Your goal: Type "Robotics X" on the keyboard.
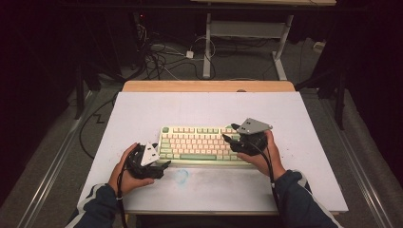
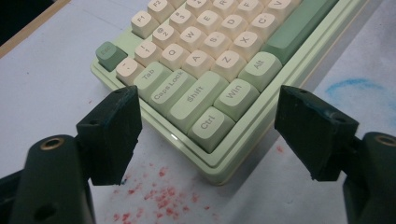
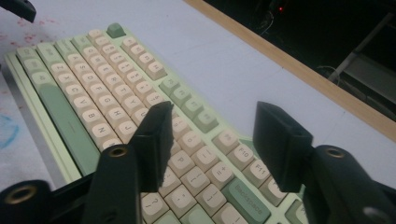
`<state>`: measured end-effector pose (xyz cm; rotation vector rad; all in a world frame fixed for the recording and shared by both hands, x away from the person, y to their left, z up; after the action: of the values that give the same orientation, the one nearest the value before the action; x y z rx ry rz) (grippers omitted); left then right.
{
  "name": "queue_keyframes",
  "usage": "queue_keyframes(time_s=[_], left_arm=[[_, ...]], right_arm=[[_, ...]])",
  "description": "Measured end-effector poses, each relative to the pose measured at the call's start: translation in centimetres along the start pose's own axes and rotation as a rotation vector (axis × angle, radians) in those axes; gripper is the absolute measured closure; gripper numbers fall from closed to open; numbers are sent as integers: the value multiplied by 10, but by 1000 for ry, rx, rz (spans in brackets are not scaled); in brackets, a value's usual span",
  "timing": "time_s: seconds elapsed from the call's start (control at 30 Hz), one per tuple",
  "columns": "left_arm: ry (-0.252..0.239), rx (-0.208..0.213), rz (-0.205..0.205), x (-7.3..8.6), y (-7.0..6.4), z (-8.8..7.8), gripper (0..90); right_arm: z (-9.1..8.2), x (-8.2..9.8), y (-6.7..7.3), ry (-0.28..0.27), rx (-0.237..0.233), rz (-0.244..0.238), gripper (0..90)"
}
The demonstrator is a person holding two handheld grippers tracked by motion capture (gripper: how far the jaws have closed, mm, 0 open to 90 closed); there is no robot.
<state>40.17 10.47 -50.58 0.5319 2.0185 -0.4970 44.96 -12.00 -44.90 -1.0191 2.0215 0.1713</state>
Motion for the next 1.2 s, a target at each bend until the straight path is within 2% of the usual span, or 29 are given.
queue_keyframes(time_s=[0.07, 0.13, 0.2, 0.33, 0.5, 0.83, 1.03, 1.2], left_arm=[[-5, 1, -5, -1, 0, -1, 223], [-10, -1, -12, -3, 1, -1, 224], [-14, 1, -16, -4, 2, -2, 226], [-15, 2, -19, -4, 2, -3, 237], [-25, 5, -24, -7, 2, -5, 278], [-24, 10, -37, -12, 3, -8, 391], [-22, 7, -68, -17, 6, -10, 491], [-11, 46, -89, -23, 3, -12, 660]], right_arm=[[-5, 1, -1, -15, -4, -5, 415], [-9, 2, -3, -23, 20, -15, 376], [-14, 4, -7, -34, 53, -3, 339], [-22, 8, -10, -57, 68, 14, 297], [-33, 18, -11, -62, 118, 14, 278], [-52, 46, -12, -63, 158, 18, 259], [-64, 62, -13, -67, 189, 26, 247], [-72, 76, -13, -54, 213, 32, 249]])
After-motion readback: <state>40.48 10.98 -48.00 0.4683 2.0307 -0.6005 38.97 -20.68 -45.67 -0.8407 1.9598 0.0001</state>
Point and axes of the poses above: each handheld gripper's, and its own axes: z roughly forward along the jaws, x roughly out of its underside, y roughly to its left, the point moved 8 cm from there along z, roughly forward along the jaws, and after that the axes turned 10 degrees about y, right-handed, at the moved point
